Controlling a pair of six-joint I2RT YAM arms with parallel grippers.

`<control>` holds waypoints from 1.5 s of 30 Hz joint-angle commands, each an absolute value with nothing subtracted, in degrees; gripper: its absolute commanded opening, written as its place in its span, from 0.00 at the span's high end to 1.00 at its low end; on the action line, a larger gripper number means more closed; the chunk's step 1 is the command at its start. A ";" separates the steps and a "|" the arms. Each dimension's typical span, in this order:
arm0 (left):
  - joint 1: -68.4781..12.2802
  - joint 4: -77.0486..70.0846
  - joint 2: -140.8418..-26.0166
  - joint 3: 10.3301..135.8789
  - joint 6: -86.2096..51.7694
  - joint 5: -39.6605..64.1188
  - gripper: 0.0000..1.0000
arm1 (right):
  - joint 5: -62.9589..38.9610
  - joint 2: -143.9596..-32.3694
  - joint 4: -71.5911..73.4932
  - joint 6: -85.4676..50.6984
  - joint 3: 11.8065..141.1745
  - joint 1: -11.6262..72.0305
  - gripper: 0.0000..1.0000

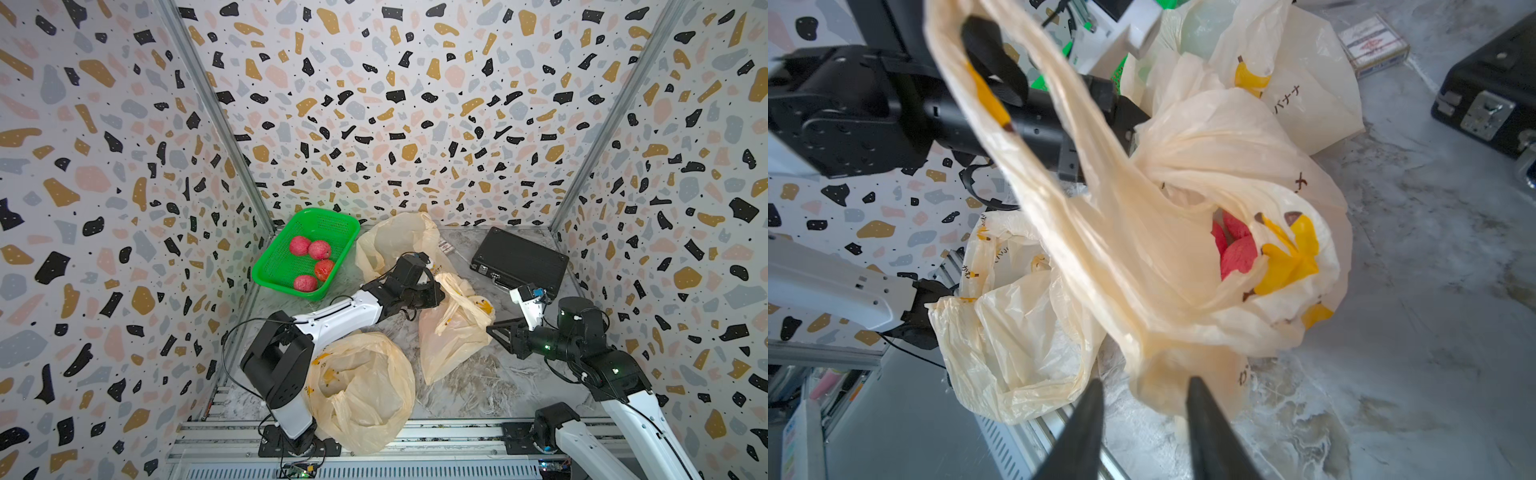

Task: Untie the knot of a plastic bag & take out the apple
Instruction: Untie the plastic bag at the center of the board.

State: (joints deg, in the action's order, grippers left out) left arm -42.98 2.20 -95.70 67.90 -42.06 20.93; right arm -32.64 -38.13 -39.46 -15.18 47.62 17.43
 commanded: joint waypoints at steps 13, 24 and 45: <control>-33.79 -32.38 -93.30 50.14 -44.15 51.00 1.00 | -29.03 -49.87 -39.15 -19.07 57.40 12.40 0.10; -32.67 -45.92 -98.66 52.31 -51.98 53.08 1.00 | -44.34 -57.73 -28.54 -20.42 53.10 13.22 0.10; -28.57 -41.97 -97.38 50.56 -51.12 61.58 1.00 | -32.64 -66.88 -24.57 -20.70 56.33 12.71 1.00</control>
State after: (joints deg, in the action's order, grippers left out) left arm -30.48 -44.12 -100.36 52.36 -54.59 57.89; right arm -35.07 -68.86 -23.68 -20.69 53.56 13.89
